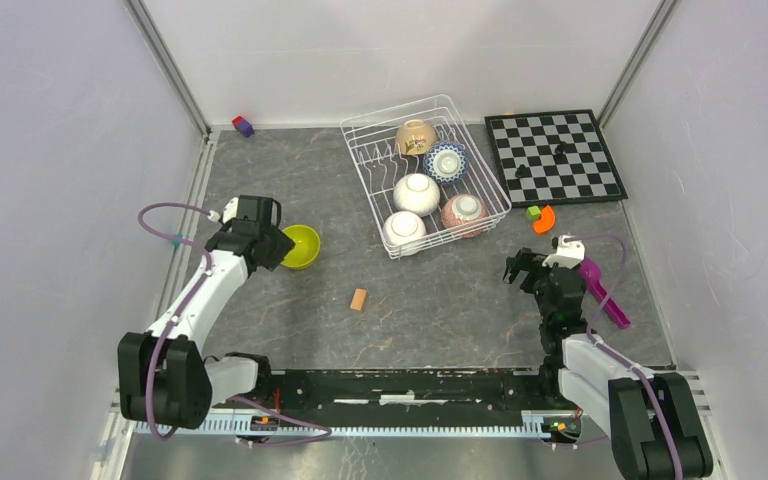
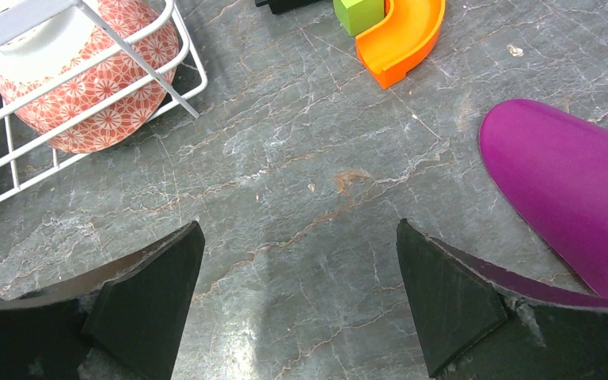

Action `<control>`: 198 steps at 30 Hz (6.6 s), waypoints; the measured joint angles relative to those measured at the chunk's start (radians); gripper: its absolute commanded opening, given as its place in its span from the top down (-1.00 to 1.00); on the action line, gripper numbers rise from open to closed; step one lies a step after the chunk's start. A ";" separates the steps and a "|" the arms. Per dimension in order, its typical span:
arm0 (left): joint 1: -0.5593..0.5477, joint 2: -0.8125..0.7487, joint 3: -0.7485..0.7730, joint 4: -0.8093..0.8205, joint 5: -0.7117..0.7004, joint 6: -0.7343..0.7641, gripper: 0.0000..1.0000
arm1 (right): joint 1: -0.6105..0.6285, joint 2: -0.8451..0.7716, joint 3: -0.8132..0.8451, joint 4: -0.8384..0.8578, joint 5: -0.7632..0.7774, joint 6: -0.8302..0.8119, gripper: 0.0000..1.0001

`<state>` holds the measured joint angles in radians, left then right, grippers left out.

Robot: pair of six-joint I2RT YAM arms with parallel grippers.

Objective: Unload the bowls from the dish rack

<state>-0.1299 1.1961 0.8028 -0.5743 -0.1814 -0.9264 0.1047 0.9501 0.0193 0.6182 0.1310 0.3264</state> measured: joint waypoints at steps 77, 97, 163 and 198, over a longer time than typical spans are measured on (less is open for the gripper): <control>-0.350 0.364 0.228 0.380 0.375 0.135 0.95 | 0.000 -0.069 0.000 -0.045 0.005 0.000 -0.96; -0.383 0.150 0.122 0.129 0.396 0.243 0.92 | 0.018 -0.130 0.516 -0.546 -0.178 -0.059 -0.63; -0.441 0.235 0.425 0.055 0.210 0.332 0.01 | 0.491 0.735 0.969 -0.550 -0.001 0.465 -0.59; -0.441 0.715 0.706 0.053 0.236 0.329 -0.28 | 0.418 0.545 0.815 -0.413 -0.130 0.331 -0.90</control>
<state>-0.5705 1.9114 1.5085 -0.5217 0.0544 -0.5976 0.5224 1.4952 0.8345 0.2050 0.0013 0.6575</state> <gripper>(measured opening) 0.599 0.896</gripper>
